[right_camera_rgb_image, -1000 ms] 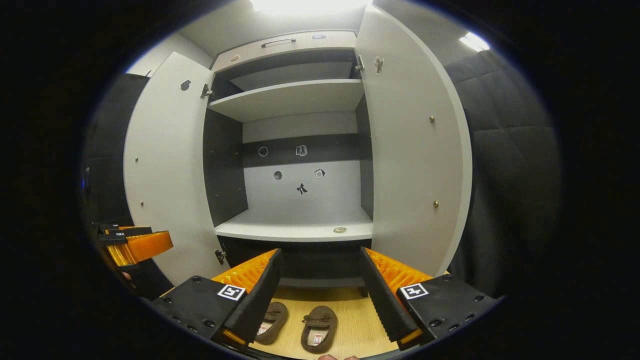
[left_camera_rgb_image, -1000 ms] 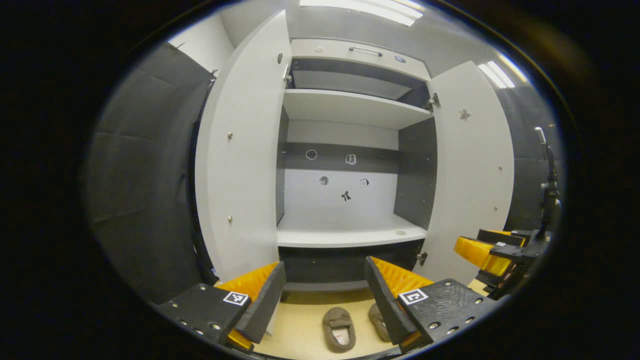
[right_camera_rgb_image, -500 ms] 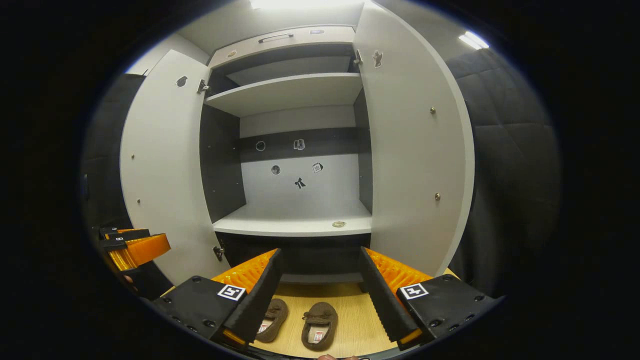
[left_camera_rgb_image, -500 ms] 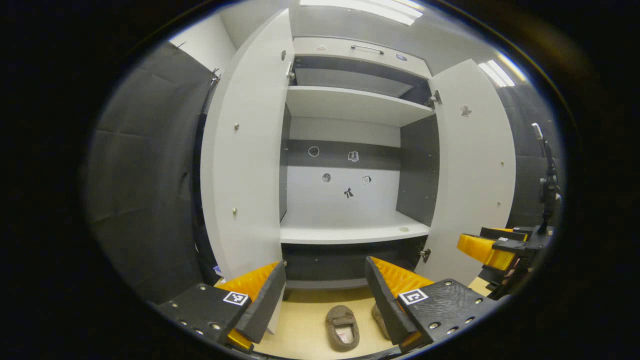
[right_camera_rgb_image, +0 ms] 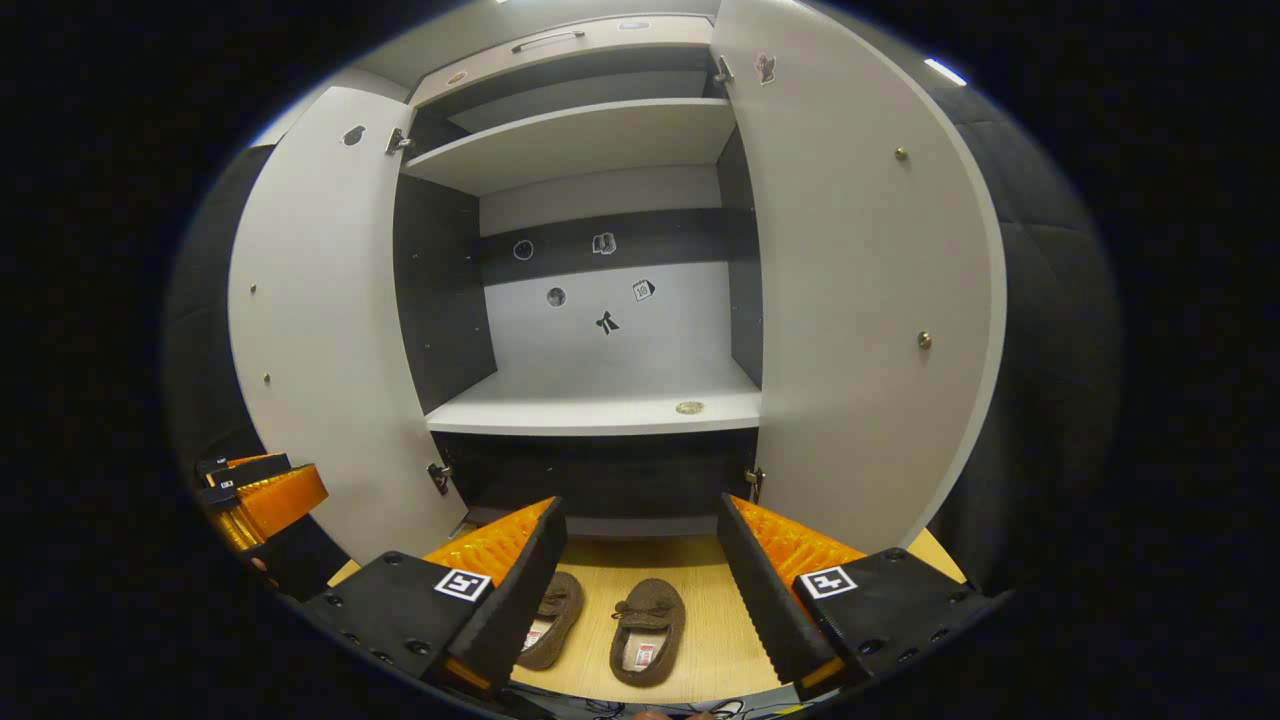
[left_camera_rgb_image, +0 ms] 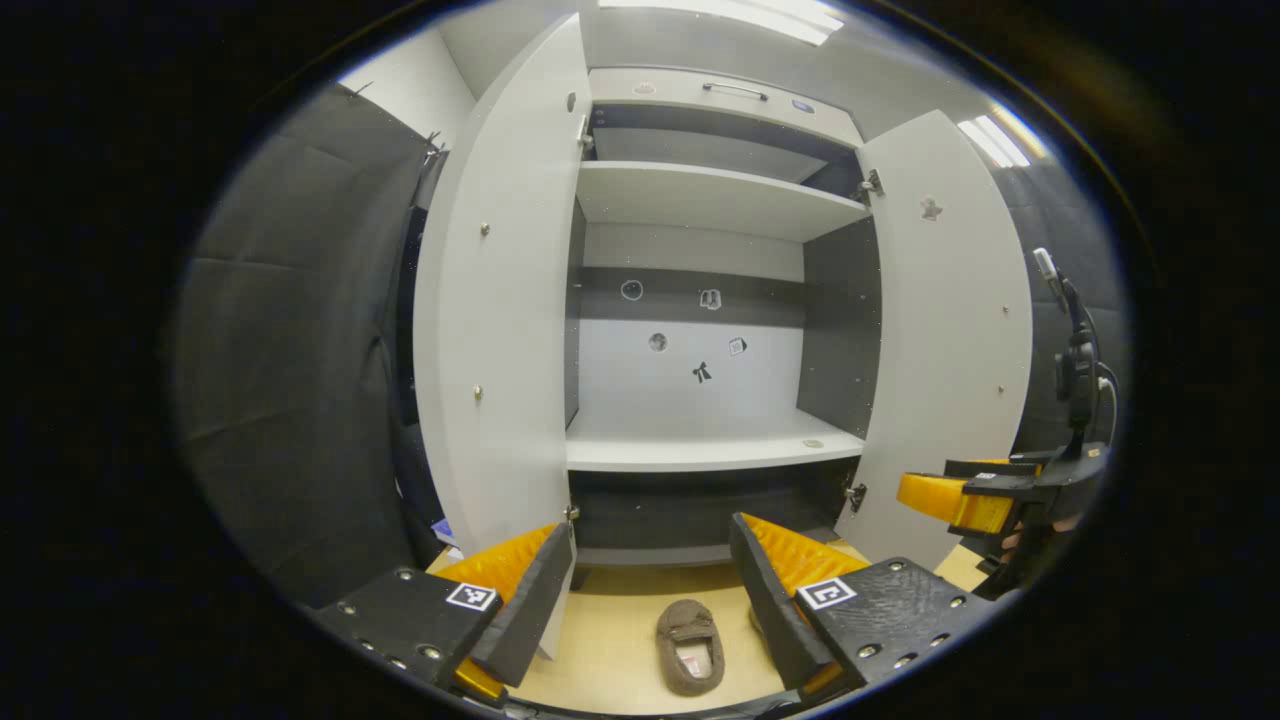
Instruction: Grab one shoe with the right hand and put it into the shoe cabinet, grab the other shoe with the left hand and put it into the shoe cabinet; then close the right door with the right hand and the left door with the left hand.
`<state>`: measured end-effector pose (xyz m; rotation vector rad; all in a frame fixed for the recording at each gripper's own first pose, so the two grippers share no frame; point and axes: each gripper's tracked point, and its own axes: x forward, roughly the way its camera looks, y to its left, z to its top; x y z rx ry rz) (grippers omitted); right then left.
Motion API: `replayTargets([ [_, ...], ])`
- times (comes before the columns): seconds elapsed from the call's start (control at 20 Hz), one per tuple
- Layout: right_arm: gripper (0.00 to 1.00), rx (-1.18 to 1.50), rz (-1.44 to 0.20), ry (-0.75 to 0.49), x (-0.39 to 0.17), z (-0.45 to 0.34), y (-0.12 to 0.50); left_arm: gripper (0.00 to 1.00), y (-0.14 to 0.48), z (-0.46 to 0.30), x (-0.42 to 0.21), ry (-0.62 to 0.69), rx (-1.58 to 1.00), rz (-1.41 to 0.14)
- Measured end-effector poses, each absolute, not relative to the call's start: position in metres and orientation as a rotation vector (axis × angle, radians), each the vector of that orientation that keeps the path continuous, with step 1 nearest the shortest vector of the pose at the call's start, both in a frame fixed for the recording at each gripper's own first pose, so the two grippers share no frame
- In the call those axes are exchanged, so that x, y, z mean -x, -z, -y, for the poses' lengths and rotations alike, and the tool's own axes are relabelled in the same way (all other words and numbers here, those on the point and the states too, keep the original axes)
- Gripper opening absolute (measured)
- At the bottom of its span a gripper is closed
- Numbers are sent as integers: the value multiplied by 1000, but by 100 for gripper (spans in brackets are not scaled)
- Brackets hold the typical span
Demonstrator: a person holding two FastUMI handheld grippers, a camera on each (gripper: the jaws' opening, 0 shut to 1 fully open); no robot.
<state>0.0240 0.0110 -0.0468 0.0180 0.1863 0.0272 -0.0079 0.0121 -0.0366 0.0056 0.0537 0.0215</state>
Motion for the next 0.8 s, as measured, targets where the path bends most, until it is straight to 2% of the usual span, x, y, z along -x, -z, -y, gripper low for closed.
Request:
replayTargets([
  [0.05, 96, -15, -202, -34, -28, -14, 53, 92, 39, -12, 8, -20, -7, -60],
  [0.25, 96, -42, -313, -92, -40, -26, 91, 93, 47, -11, 7, -12, -8, -79],
  [0.55, 99, -113, -490, -98, -56, -32, 171, 93, 68, -8, 6, 11, -16, -128],
  [0.6, 93, -125, -521, -101, -58, -35, 184, 98, 72, -8, 6, 13, -20, -139],
  [0.65, 98, -141, -549, -105, -58, -37, 195, 99, 76, -8, 5, 16, -22, -149],
  [0.8, 99, -181, -617, -121, -59, -46, 224, 99, 83, -7, 5, 19, -17, -169],
])
